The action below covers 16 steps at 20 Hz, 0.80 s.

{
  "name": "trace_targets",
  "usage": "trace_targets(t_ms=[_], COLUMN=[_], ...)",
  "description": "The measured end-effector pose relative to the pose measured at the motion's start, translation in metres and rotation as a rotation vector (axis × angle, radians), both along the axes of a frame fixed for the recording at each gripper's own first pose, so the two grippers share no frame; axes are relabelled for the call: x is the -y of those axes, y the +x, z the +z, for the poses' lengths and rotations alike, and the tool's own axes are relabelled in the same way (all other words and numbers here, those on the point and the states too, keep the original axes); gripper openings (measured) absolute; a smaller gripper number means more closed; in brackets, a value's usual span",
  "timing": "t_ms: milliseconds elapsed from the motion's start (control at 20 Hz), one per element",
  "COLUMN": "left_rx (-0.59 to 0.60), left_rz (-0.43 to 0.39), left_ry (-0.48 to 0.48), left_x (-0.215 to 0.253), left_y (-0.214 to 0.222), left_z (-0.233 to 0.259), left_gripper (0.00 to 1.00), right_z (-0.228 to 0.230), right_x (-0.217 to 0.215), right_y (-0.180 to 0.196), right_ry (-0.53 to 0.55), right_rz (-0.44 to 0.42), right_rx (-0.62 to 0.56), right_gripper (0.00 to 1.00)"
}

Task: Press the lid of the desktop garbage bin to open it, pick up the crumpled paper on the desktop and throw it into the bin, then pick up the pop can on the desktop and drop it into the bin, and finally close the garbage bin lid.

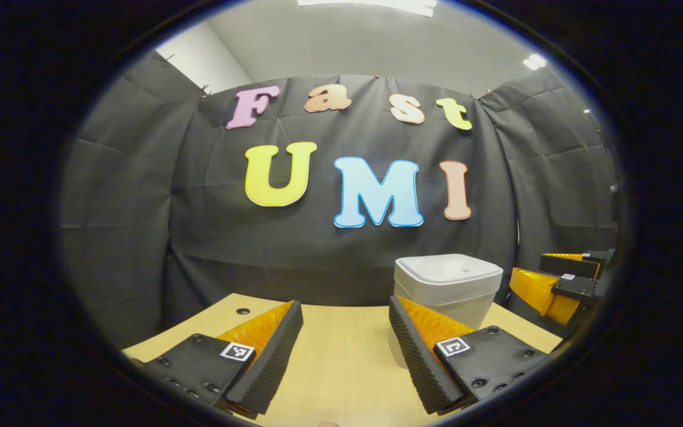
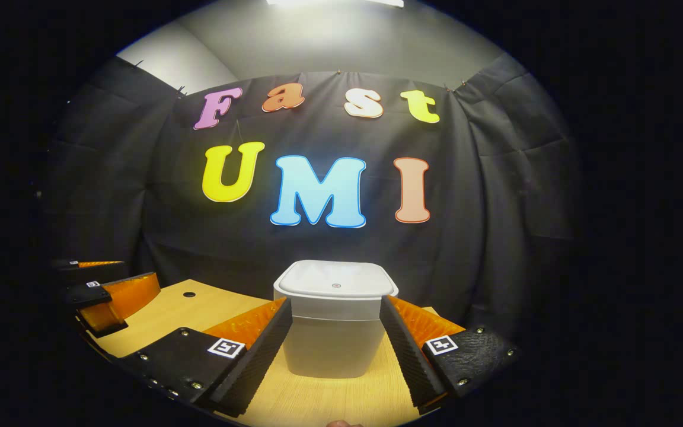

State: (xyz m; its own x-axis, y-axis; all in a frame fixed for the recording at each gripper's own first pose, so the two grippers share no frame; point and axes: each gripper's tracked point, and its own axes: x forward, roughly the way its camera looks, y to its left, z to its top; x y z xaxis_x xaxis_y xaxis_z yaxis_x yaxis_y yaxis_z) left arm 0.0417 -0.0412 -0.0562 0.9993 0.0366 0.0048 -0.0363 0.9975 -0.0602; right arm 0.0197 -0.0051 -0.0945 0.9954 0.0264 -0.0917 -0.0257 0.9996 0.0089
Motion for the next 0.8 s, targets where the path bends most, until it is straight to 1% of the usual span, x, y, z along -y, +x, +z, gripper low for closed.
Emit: trace_targets(t_ms=[100, 200, 350, 400, 550, 600, 650, 700, 750, 800], left_rx=[0.005, 0.022, 0.035, 0.038, 0.055, 0.057, 0.057, 0.065, 0.074, 0.078], left_rz=[-0.015, -0.031, -0.043, -0.053, -0.07, -0.069, -0.071, -0.081, -0.09, -0.093], left_ry=[0.019, 0.023, 0.0, -0.01, 0.004, 0.02, 0.031, 0.029, 0.021, 0.011], left_x=[-0.001, 0.0, -0.002, 0.001, 0.012, 0.016, 0.024, 0.034, 0.046, 0.058], left_y=[0.005, 0.008, 0.008, 0.008, 0.009, 0.007, 0.005, 0.003, 0.002, 0.001], left_z=[-0.005, -0.006, -0.009, -0.009, -0.007, -0.006, -0.005, -0.003, 0.001, 0.002], left_gripper=[0.95, 1.0, 0.99, 0.98, 0.95, 0.99, 0.95, 0.99, 1.0, 0.91], right_z=[-0.004, -0.005, -0.003, -0.001, 0.004, 0.008, 0.013, 0.015, 0.015, 0.014], right_x=[-0.004, -0.01, -0.01, -0.007, 0.009, 0.017, 0.027, 0.038, 0.049, 0.062], right_y=[-0.005, -0.011, -0.018, -0.02, -0.027, -0.029, -0.032, -0.035, -0.037, -0.04], right_ry=[-0.012, -0.021, -0.018, -0.01, 0.003, -0.001, -0.008, -0.017, -0.028, -0.039], right_rz=[-0.007, -0.002, -0.009, -0.019, -0.062, -0.078, -0.093, -0.107, -0.118, -0.128], right_rx=[-0.015, -0.025, -0.029, -0.028, -0.018, -0.003, 0.016, 0.029, 0.038, 0.041], right_gripper=[0.95, 0.95, 0.95, 0.95, 0.95, 0.95, 0.95, 0.95, 0.95, 0.95])
